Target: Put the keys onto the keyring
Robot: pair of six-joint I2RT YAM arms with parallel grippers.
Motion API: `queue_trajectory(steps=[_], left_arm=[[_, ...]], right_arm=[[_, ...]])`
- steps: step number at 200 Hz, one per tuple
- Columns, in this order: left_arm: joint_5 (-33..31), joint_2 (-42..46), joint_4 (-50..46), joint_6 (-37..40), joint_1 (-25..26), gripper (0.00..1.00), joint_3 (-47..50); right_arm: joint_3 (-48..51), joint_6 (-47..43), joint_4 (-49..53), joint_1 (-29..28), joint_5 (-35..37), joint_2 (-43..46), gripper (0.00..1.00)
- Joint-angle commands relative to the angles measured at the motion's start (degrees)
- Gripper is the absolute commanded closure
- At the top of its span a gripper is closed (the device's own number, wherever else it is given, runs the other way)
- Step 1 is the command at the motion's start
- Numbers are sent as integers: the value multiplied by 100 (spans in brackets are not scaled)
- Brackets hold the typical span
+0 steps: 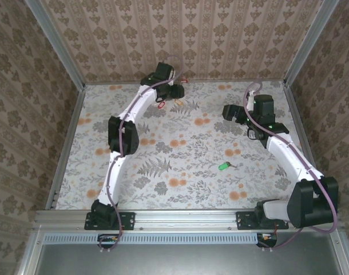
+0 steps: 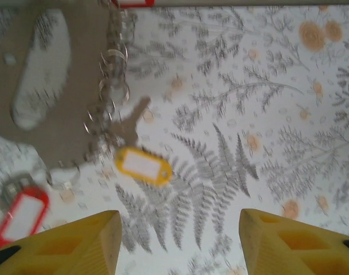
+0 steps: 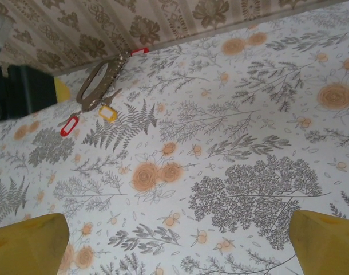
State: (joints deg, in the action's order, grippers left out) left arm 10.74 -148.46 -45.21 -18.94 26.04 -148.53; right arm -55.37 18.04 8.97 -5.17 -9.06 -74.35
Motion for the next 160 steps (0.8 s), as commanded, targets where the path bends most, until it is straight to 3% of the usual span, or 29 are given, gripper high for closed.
queue_trajectory(steps=[1, 37, 160], left_arm=[[-308, -795, -1366, 1032, -218, 43, -1058], [-276, -655, -466, 1595, -352, 41, -347], [-793, -1171, -604, 2547, -337, 35, -927]], right_arm=[[10, -14, 190, -93, -157, 54, 0], [-18, -42, 284, -261, -99, -102, 0], [-217, -175, 569, -493, 211, -180, 0]])
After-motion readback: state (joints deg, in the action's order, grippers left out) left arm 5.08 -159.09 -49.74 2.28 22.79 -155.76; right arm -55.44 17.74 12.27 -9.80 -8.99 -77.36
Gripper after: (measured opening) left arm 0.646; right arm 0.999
